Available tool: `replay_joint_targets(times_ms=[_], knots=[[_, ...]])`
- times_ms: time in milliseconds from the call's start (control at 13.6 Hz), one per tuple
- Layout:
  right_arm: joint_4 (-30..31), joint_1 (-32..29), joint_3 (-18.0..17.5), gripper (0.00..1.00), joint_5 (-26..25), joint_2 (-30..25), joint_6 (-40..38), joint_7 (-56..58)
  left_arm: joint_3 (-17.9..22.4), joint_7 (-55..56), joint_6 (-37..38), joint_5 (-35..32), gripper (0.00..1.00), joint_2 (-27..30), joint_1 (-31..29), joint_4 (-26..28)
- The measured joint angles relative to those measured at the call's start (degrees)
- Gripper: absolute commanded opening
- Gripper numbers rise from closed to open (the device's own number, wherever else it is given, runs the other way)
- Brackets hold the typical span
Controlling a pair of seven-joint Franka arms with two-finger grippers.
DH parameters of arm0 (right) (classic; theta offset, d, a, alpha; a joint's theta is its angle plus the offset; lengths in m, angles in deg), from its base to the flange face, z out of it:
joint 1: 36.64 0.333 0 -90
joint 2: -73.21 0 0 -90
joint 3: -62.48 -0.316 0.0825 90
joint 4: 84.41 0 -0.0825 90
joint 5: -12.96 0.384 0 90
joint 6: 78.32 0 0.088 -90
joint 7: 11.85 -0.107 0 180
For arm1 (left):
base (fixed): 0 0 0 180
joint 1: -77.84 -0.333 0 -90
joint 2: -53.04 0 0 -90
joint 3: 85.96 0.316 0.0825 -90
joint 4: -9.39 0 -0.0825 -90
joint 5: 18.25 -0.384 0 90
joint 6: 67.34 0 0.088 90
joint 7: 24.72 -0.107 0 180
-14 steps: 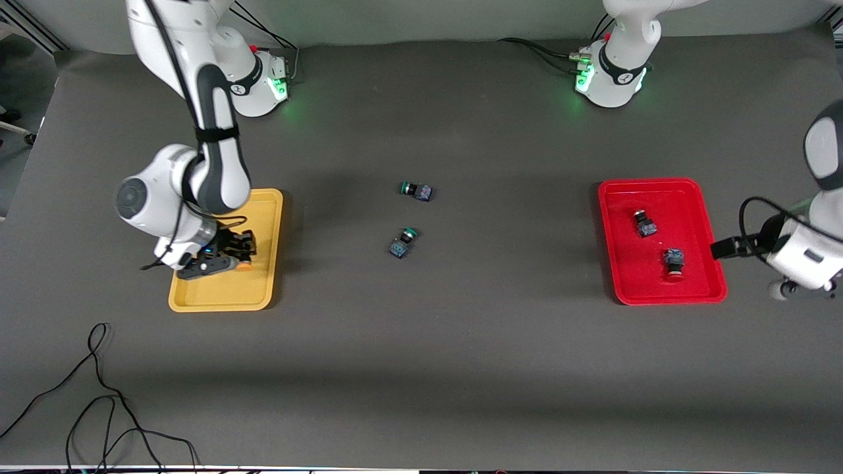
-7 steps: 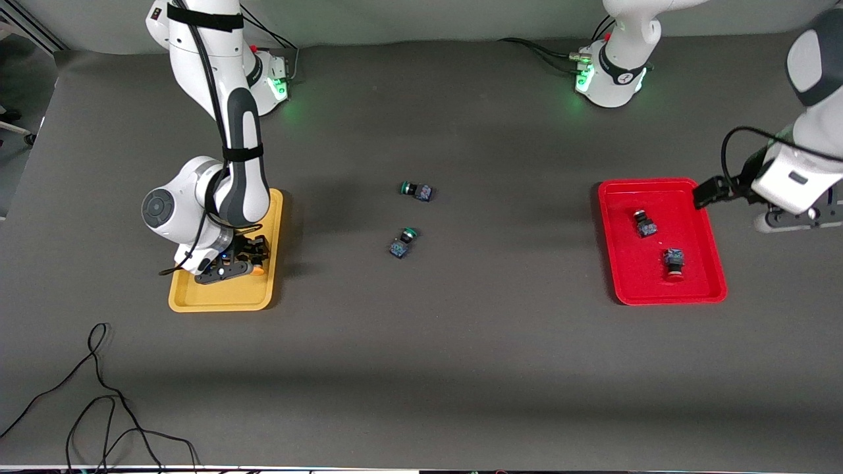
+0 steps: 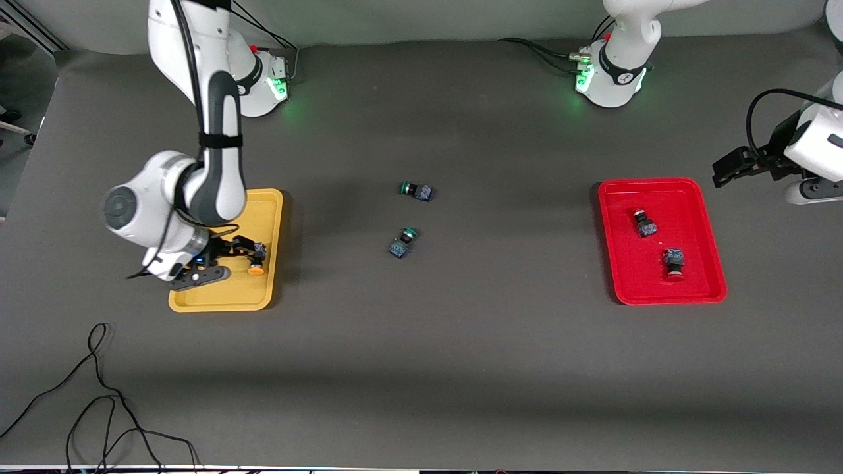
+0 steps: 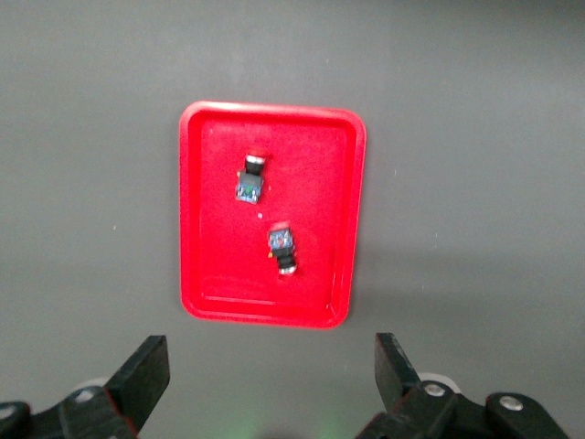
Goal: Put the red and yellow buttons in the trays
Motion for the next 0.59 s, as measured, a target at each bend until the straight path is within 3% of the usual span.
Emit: replay_joint_targets(times_ms=[294,588], knots=[[-8.82,4.08,9.18,1.00,-4.56,-0.89,-14.07,-5.54,0.15,-0.13,1.13,0.00,1.00,-0.02,-0.01,-0.28],[-13.23,5.31,13.85,1.00,-6.58,-0.94,-21.32,-7.37,0.15,-0.17,1.94,0.00,1.00,-0.01,-0.01,-0.42]])
